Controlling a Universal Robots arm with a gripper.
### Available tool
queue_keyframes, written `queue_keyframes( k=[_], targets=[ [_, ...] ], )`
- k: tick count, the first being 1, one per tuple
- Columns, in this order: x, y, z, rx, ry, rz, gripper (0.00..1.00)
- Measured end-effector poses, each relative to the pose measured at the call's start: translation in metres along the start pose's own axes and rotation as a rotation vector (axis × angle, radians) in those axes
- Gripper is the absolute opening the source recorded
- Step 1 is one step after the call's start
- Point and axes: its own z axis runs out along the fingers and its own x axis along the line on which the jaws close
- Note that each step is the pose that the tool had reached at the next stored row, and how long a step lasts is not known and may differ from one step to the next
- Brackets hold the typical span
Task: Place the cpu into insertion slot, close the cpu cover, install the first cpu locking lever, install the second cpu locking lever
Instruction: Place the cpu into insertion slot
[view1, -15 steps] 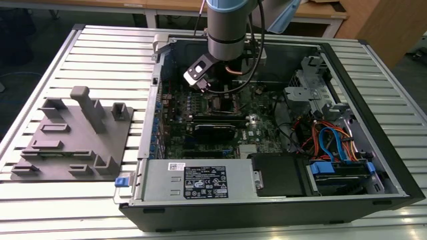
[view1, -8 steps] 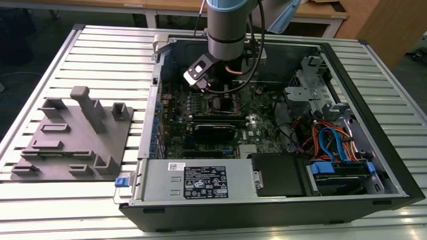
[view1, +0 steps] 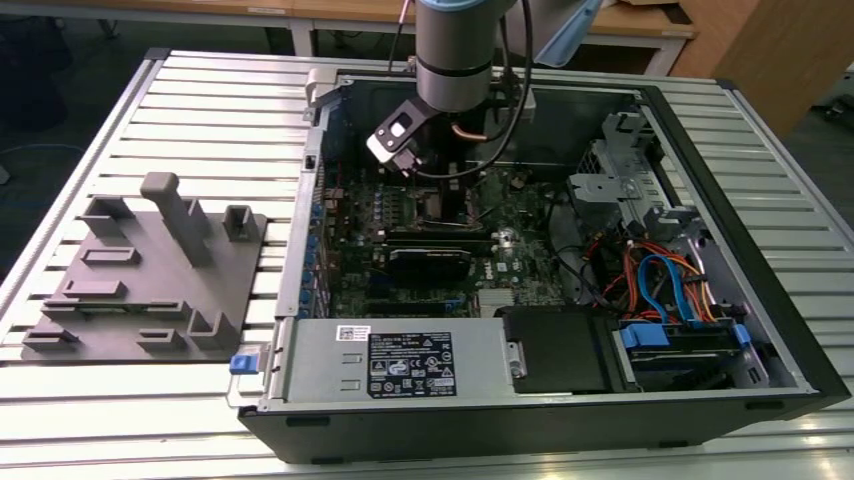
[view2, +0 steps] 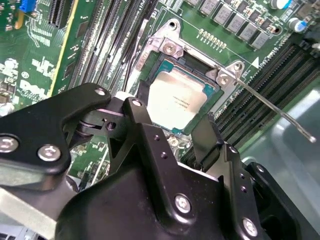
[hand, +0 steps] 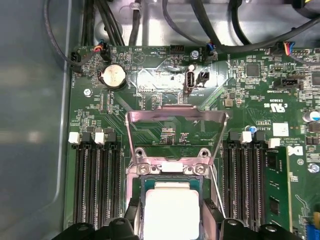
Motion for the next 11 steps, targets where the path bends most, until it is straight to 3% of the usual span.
queue_keyframes(
  k=[5,9,11],
  targets=[
    [0.0002,0.0008,-0.0097,0.0057,-0.0001,0.0,0.59],
    [0.0003,0.0021,-0.0123,0.0179,0.0001,0.0,0.41],
    [0.0002,0.0031,-0.0123,0.0283,-0.0004,0.001,0.35]
  ],
)
